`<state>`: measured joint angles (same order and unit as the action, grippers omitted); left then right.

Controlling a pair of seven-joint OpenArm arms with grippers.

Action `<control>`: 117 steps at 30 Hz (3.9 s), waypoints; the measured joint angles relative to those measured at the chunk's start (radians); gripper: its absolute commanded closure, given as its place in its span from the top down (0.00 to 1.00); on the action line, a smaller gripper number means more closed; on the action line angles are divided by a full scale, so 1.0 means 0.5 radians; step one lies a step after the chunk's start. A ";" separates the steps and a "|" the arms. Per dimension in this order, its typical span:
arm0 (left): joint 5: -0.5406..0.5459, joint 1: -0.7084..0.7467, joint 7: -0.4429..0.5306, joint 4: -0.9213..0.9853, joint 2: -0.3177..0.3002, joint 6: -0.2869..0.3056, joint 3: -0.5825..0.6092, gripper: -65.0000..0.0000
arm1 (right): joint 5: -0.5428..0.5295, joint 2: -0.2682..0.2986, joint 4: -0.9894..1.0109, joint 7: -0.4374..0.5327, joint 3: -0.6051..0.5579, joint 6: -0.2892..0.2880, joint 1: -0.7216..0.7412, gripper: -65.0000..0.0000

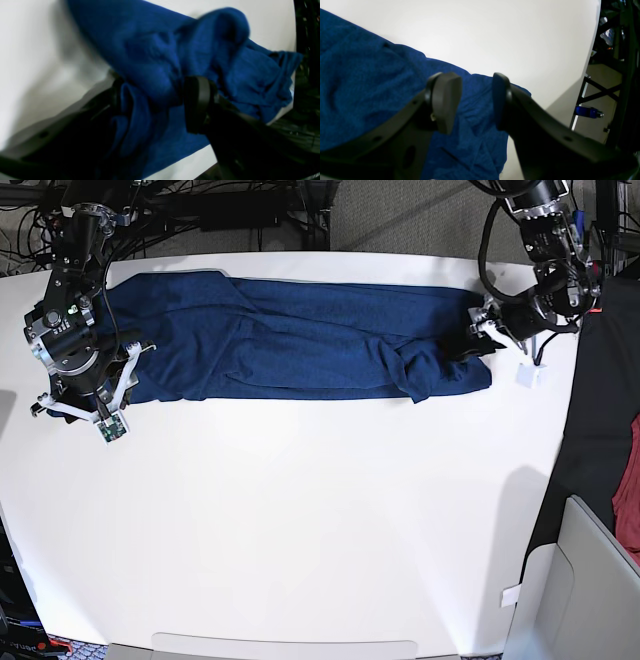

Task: Fold the T-shirt properly
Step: 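Grasp the strip end with the left gripper and pull it outward, then fold the strip end with the left gripper toward the right gripper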

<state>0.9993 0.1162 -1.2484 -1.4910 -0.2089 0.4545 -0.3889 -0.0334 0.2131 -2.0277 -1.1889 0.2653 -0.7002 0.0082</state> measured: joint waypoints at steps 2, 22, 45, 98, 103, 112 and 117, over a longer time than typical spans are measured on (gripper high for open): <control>-0.006 0.001 -0.002 0.002 0.003 -0.001 0.003 0.30 | 0.000 0.000 0.000 0.000 0.000 0.000 0.000 0.38; -0.198 -0.323 0.045 0.200 -0.146 -0.230 -0.247 0.06 | -0.001 0.037 0.000 0.002 0.002 0.000 0.002 0.38; 0.097 -0.165 -0.163 -0.587 0.283 -0.219 0.392 0.06 | -0.015 0.014 0.000 0.008 0.096 0.000 -0.011 0.38; -0.233 -0.136 0.031 -0.507 0.273 -0.228 1.083 0.41 | 0.001 -0.024 0.000 0.001 0.166 0.000 -0.016 0.38; -0.250 -0.126 0.162 -0.272 0.255 -0.236 1.185 0.41 | -0.011 -0.004 0.000 0.002 0.180 -0.002 -0.022 0.38; -0.249 -0.157 0.259 -0.263 0.257 -0.236 1.241 0.26 | -0.001 0.005 -0.001 -0.001 0.236 0.000 -0.021 0.38; -0.228 -0.300 0.349 -0.198 0.365 -0.227 1.238 0.16 | -0.009 0.009 -0.001 0.001 0.235 -0.001 -0.016 0.38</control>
<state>0.8852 -0.0338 -1.0740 -1.5898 -0.0261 0.3412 0.2302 -0.0380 0.2176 -2.0281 -1.1885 0.3828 -0.7006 0.0002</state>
